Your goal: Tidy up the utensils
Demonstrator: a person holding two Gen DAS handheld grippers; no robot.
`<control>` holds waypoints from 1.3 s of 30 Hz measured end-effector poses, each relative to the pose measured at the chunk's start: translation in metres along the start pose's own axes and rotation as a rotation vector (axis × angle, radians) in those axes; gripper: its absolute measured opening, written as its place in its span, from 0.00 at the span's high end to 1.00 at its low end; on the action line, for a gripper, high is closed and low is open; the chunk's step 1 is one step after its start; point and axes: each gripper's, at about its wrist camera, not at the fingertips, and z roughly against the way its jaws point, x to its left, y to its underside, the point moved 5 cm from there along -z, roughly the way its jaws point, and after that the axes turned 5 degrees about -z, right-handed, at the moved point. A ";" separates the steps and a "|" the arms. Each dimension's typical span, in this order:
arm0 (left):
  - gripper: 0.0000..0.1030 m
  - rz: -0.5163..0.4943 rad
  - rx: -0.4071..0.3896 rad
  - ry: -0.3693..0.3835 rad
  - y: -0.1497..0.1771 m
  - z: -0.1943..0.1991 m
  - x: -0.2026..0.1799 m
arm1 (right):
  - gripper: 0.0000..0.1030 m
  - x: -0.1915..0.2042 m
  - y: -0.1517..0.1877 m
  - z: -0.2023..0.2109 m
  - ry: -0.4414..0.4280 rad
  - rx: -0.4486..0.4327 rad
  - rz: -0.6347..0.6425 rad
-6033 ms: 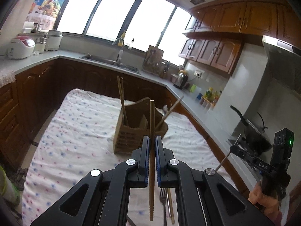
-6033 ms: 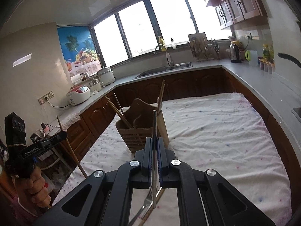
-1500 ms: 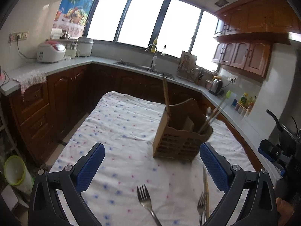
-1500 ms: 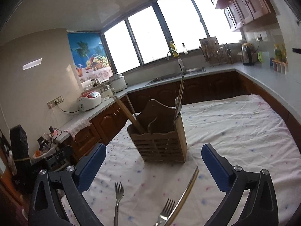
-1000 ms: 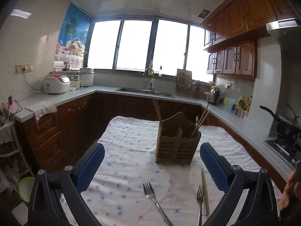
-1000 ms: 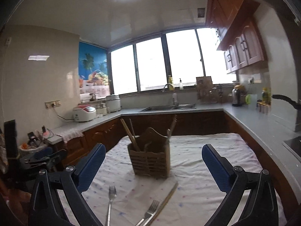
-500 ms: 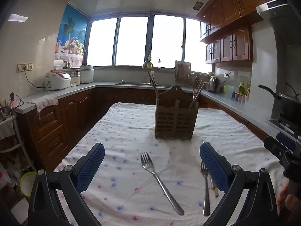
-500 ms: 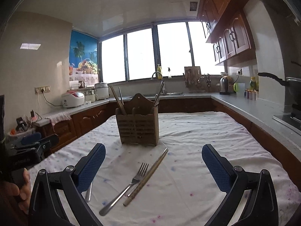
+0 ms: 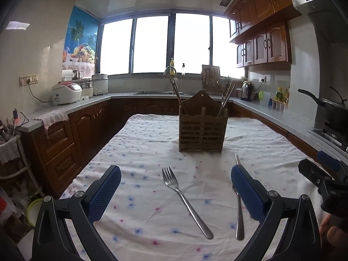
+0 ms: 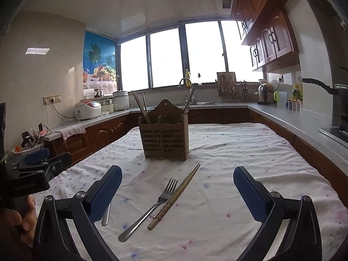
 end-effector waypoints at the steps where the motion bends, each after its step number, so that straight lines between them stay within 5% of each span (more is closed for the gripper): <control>1: 0.01 -0.001 0.003 -0.003 -0.001 0.000 0.000 | 0.00 0.000 0.000 0.000 -0.001 0.001 -0.001; 39: 0.01 -0.026 0.004 -0.060 0.006 0.001 0.001 | 0.00 -0.007 0.004 0.001 0.007 0.015 -0.025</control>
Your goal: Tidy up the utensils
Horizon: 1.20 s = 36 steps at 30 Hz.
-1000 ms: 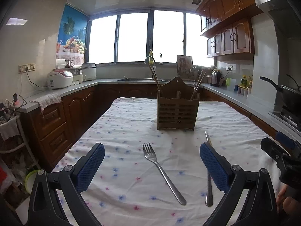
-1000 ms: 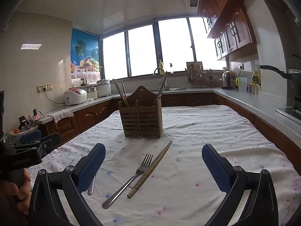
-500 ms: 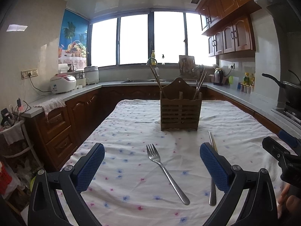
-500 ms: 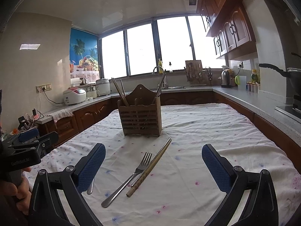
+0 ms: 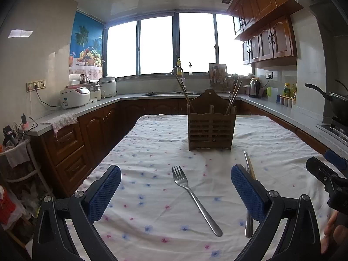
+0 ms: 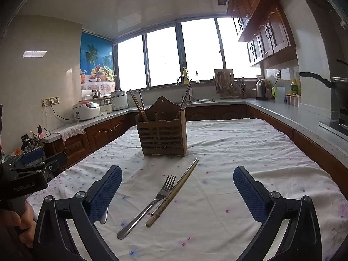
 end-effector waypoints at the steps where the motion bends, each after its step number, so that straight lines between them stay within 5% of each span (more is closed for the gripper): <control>1: 0.01 0.003 -0.002 -0.001 0.000 0.000 0.000 | 0.00 0.000 0.000 0.000 0.000 0.000 0.000; 36: 0.01 -0.004 0.005 -0.002 0.001 -0.003 0.002 | 0.00 0.004 -0.002 0.001 -0.006 -0.004 -0.007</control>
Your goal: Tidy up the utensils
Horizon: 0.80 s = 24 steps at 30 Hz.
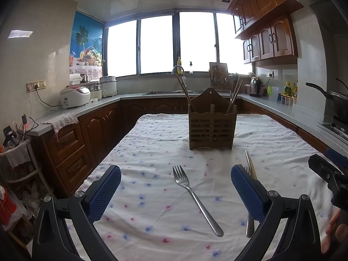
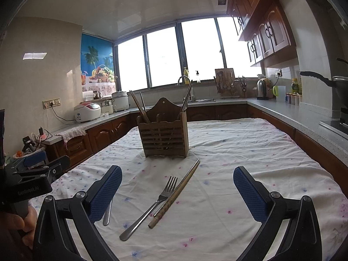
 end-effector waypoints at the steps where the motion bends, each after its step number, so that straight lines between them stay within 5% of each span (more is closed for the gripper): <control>1: 0.01 0.002 0.000 0.001 0.000 0.000 0.000 | 0.00 0.000 0.000 0.000 -0.001 -0.001 0.000; 24: 0.01 0.003 0.003 0.005 0.000 -0.002 0.002 | 0.00 0.003 0.000 -0.002 -0.005 0.001 -0.004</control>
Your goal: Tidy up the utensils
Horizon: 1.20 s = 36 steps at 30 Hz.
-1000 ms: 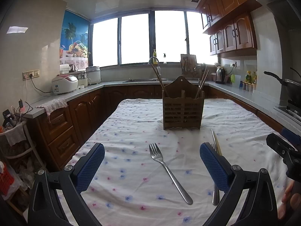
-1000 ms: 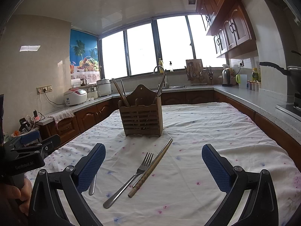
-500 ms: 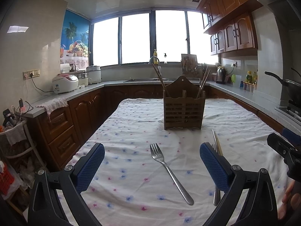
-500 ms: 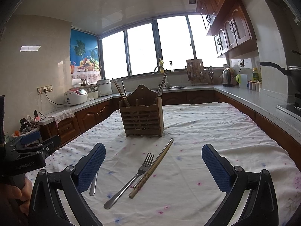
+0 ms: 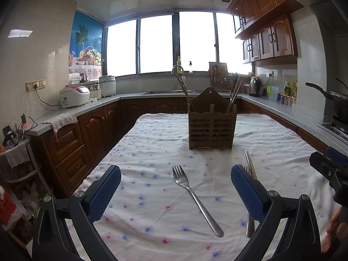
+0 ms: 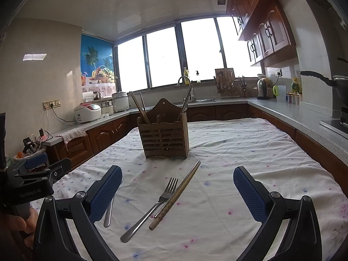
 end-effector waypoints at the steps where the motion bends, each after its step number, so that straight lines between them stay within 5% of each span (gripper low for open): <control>1: 0.01 -0.001 0.000 -0.001 0.000 0.000 0.000 | 0.00 0.000 0.000 0.000 -0.001 0.000 -0.001; 36: 0.01 -0.001 0.020 0.017 -0.002 -0.008 -0.003 | 0.00 0.009 0.002 -0.005 0.002 0.018 -0.012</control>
